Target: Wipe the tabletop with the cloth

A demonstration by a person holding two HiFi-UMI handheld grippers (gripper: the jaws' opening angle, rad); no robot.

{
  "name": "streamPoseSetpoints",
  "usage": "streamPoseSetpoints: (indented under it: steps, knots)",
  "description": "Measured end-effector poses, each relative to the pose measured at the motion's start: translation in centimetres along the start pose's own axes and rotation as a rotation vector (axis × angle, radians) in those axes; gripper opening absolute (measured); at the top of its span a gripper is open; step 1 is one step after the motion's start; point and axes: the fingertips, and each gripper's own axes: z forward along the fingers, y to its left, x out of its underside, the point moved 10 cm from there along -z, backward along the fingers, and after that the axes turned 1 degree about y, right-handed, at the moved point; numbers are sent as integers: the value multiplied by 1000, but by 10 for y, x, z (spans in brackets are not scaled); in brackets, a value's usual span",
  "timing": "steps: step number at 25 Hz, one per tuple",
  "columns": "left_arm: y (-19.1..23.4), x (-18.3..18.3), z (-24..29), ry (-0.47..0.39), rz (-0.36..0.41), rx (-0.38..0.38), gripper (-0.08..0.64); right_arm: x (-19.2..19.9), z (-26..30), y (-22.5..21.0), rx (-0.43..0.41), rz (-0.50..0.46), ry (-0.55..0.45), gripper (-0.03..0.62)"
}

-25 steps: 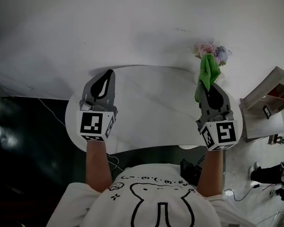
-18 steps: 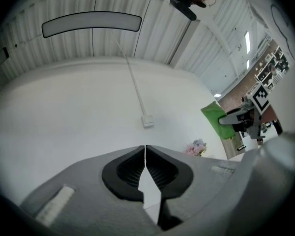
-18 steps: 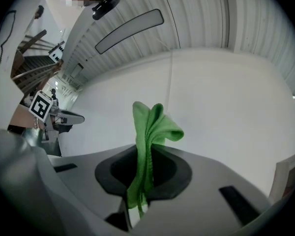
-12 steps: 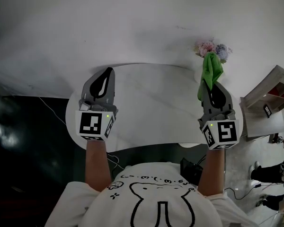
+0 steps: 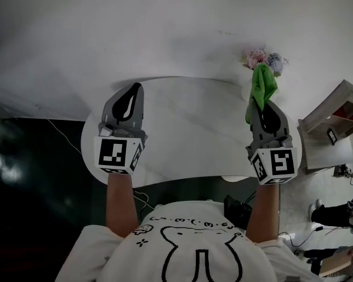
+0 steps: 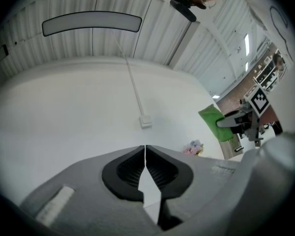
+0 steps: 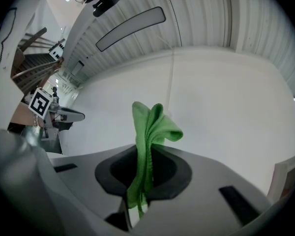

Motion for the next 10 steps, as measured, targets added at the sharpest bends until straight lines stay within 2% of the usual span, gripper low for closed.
streamPoseSetpoints:
  steps: [10]
  knots:
    - [0, 1, 3, 10, 5, 7, 21, 2, 3, 0, 1, 6, 4, 43]
